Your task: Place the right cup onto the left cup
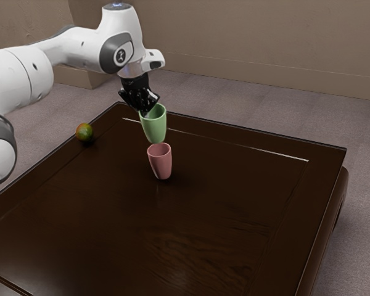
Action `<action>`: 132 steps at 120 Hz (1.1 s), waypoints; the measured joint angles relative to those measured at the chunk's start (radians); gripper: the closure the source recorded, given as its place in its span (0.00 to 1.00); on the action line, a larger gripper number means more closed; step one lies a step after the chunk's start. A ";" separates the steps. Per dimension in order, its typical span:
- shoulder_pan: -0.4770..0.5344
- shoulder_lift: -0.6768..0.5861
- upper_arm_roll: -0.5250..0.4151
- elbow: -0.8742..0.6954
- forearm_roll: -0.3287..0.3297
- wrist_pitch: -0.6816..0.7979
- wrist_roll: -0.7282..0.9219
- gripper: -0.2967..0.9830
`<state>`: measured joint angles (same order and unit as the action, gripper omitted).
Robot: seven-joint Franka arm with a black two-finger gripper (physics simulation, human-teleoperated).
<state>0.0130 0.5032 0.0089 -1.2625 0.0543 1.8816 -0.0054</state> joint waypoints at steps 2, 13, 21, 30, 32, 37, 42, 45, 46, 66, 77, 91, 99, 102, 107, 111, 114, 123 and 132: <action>0.005 0.013 0.000 0.013 0.000 0.000 0.001 0.85; 0.023 0.083 0.000 0.077 -0.006 0.002 0.004 0.85; 0.034 0.111 0.000 0.092 -0.014 0.005 0.006 0.85; 0.044 0.128 0.000 0.096 -0.027 0.013 0.008 0.85; 0.045 0.129 0.000 0.097 -0.029 0.014 0.008 0.85; 0.047 0.134 0.000 0.097 -0.035 0.018 0.009 0.85; 0.047 0.135 0.000 0.094 -0.042 0.021 0.010 0.85; 0.048 0.132 0.000 0.091 -0.046 0.022 0.010 0.85; 0.048 0.132 0.000 0.091 -0.048 0.023 0.010 0.85; 0.048 0.133 -0.001 0.083 -0.072 0.029 0.013 0.85; 0.049 0.147 -0.001 0.082 -0.080 0.031 0.014 0.85; 0.053 0.162 -0.001 0.075 -0.089 0.033 0.014 0.85; 0.053 0.170 -0.001 0.074 -0.091 0.034 0.015 0.82; 0.053 0.173 -0.001 0.074 -0.094 0.034 0.016 0.78; 0.053 0.175 -0.001 0.073 -0.096 0.034 0.017 0.70; 0.053 0.176 -0.001 0.073 -0.097 0.035 0.018 0.65; 0.053 0.176 -0.001 0.073 -0.098 0.035 0.018 0.60; 0.053 0.173 -0.001 0.073 -0.098 0.035 0.020 0.49; 0.053 0.134 -0.001 0.055 -0.096 0.034 0.021 0.41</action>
<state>0.0660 0.6372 0.0075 -1.2079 -0.0420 1.9156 0.0156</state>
